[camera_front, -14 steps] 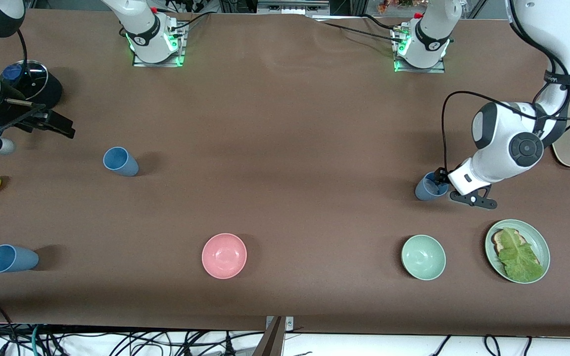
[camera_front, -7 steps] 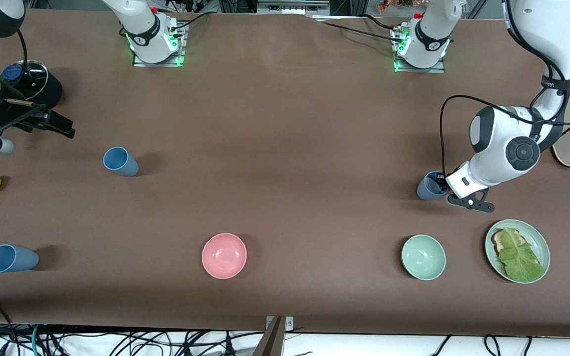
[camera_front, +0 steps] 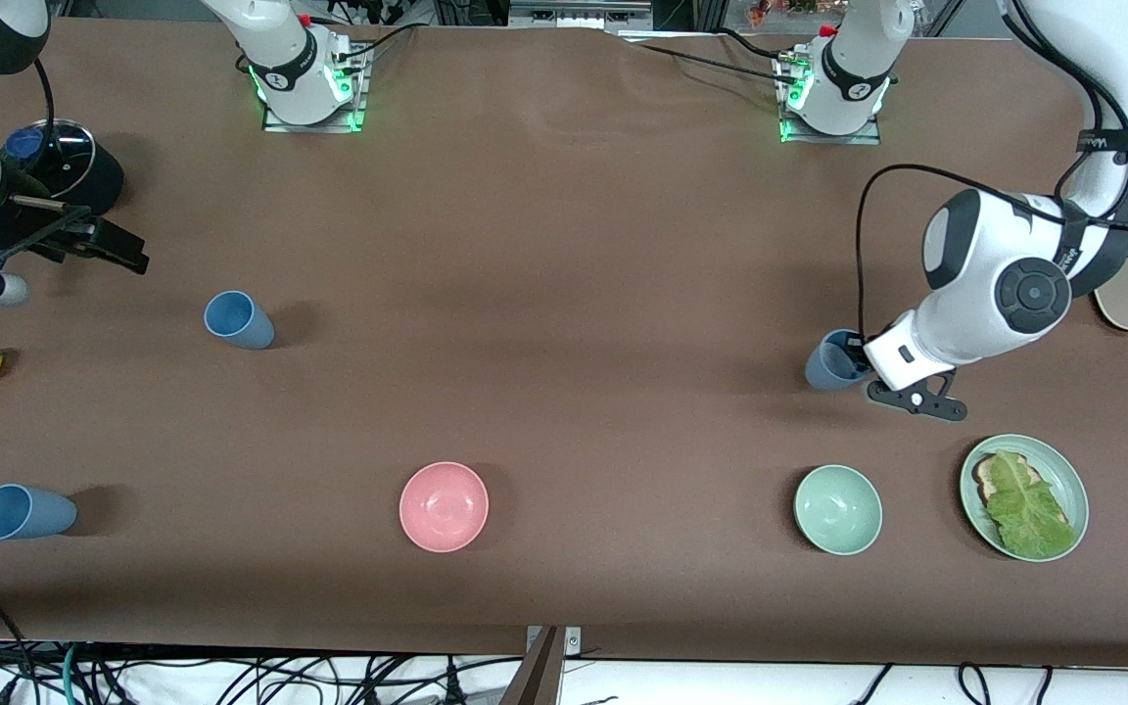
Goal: Stack blue cups with both arms
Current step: 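Lift the blue cup with the left gripper and set it mid-table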
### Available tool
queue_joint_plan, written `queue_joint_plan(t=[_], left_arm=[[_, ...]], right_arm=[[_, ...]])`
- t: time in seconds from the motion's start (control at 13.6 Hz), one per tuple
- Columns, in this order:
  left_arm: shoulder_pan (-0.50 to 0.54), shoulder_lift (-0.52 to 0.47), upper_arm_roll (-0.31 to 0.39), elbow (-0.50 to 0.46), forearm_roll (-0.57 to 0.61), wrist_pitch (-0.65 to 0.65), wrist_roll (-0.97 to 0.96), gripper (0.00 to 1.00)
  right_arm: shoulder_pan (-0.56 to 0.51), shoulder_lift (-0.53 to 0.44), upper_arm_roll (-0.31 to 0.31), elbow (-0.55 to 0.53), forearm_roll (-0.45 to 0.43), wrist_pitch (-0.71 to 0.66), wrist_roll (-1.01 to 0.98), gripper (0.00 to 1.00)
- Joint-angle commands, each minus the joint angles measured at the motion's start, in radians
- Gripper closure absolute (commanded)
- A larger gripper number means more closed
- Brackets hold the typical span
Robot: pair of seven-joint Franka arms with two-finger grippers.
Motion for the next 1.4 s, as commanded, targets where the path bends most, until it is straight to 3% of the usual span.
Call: queue_joint_plan(t=[0.0,0.22,0.37,0.66,0.96,1.18,1.32], left_arm=[[-0.002,-0.002,-0.114,0.039,0.008,-0.056,-0.217,1.00],[-0.041,0.043,-0.244,0.067,0.006,-0.052,-0.481,1.00],[-0.145,0.079,-0.245,0.101,-0.017,-0.045,-0.616,1.00],[-0.311,0.259,-0.244,0.277,-0.058,-0.045,-0.753,1.00],[-0.365,0.322,-0.239,0.291,-0.044,0.023,-0.746,1.00],[-0.367,0.340,-0.239,0.291,0.029,0.030,-0.750,1.00],[-0.367,0.337,-0.239,0.291,0.029,0.030,-0.753,0.00]], right_arm=[[-0.002,-0.015,0.002,-0.014,0.010,-0.007,0.011,0.00],[-0.001,-0.015,0.002,-0.014,0.010,-0.007,0.011,0.00],[-0.001,-0.015,0.002,-0.014,0.010,-0.006,0.011,0.00],[-0.001,-0.014,0.002,-0.014,0.010,-0.007,0.011,0.00],[-0.002,-0.009,0.002,-0.014,0.014,-0.006,0.017,0.00],[-0.002,-0.008,0.001,-0.014,0.014,-0.006,0.034,0.00],[-0.002,-0.004,0.001,-0.014,0.014,-0.006,0.034,0.00]])
